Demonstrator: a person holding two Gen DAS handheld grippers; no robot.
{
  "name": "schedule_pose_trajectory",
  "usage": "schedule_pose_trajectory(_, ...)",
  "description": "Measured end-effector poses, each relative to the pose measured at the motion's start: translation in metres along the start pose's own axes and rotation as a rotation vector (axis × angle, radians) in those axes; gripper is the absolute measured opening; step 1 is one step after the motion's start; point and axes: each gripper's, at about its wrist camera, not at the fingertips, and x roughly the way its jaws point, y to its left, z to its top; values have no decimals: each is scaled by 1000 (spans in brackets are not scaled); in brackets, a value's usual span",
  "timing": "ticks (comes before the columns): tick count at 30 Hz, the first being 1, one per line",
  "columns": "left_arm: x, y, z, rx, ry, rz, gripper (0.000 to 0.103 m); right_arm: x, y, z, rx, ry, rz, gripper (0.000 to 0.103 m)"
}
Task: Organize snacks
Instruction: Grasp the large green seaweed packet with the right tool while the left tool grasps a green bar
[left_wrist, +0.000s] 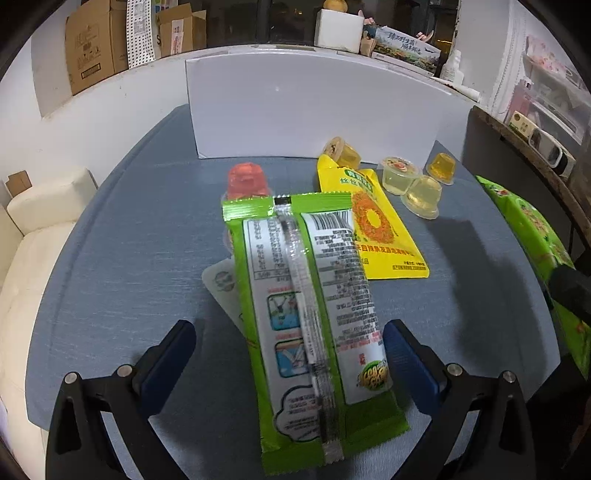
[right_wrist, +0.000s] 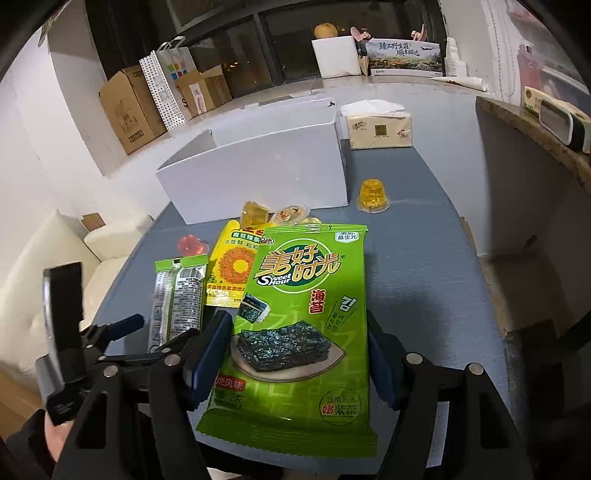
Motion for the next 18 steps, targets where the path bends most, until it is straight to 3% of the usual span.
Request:
schedule_pose_trajectory(1,0,-1,-1,-2,-4,1,103,-1,0,-1,1,-1,1,73)
schedule_pose_trajectory(3,-2,-1,-2,-5,-14,-20,91,-1,0,-1,2,-4,9,73)
schedule_pose_trajectory(4,-3,-1,-3,1,-12,-34,75,-1,0,-1,3,-5,9,73)
schedule_pose_trajectory(11,-23,4,-3,15,-50,-113,72,-6,-2,-1,10,-21,17,73)
schedule_pose_trajectory(18,-69,8,21,38,-160,-154,72,-16,3,11,2,-67,36,73)
